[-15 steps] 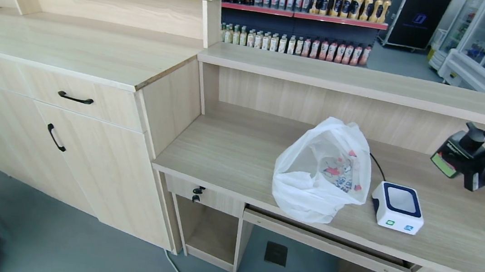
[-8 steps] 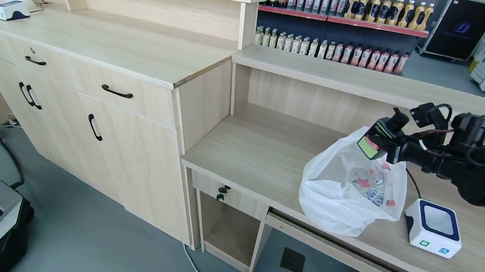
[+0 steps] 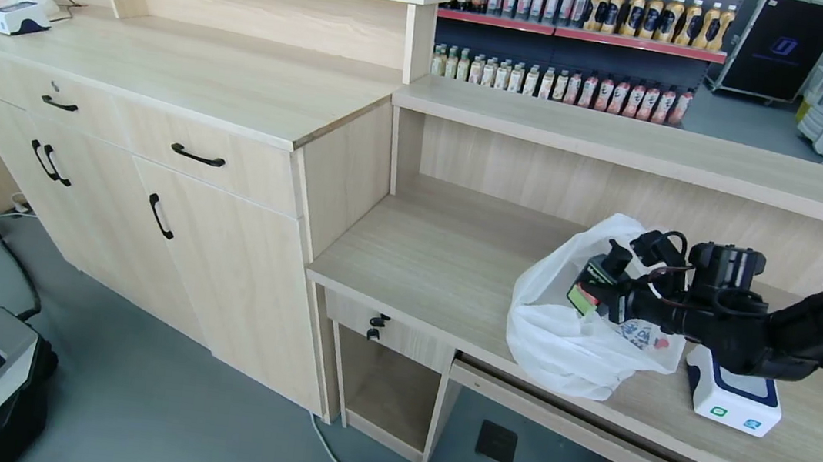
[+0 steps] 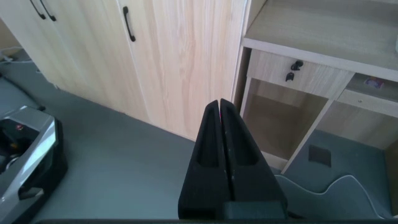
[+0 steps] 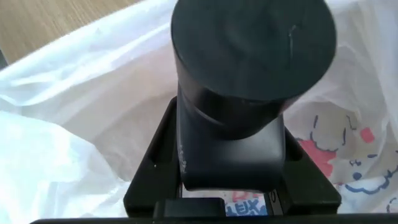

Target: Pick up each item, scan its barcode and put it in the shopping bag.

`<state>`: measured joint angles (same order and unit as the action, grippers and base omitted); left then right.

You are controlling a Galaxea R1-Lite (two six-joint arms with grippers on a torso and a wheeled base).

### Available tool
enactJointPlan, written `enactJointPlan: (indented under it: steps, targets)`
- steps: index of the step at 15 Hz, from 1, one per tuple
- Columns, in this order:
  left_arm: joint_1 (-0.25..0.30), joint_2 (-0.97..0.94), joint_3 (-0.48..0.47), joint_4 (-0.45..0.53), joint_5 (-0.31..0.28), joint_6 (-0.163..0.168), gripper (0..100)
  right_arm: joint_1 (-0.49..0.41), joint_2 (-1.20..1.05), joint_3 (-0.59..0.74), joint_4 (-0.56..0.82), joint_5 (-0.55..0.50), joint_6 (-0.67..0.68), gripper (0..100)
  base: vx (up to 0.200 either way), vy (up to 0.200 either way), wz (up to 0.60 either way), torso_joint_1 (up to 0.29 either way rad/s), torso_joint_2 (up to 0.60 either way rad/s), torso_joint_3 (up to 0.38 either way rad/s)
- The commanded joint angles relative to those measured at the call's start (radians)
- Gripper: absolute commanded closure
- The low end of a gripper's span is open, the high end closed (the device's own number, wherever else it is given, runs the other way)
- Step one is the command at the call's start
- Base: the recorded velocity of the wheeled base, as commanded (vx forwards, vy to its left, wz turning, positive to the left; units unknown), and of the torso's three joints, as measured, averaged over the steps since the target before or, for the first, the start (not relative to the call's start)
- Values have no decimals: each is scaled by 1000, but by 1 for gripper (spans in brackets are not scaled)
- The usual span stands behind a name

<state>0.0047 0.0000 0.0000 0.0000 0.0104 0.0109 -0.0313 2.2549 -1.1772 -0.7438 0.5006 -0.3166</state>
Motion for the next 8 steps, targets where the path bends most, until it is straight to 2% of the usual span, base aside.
enactJointPlan:
  steps: [1, 8]
  targets:
    - [0, 0, 0, 0, 0, 0, 100, 7, 48, -7, 0, 1, -27, 100, 0, 0, 0, 0, 0, 0]
    - [0, 0, 0, 0, 0, 0, 100, 37, 100, -39, -5, 3, -64, 100, 0, 0, 0, 0, 0, 0]
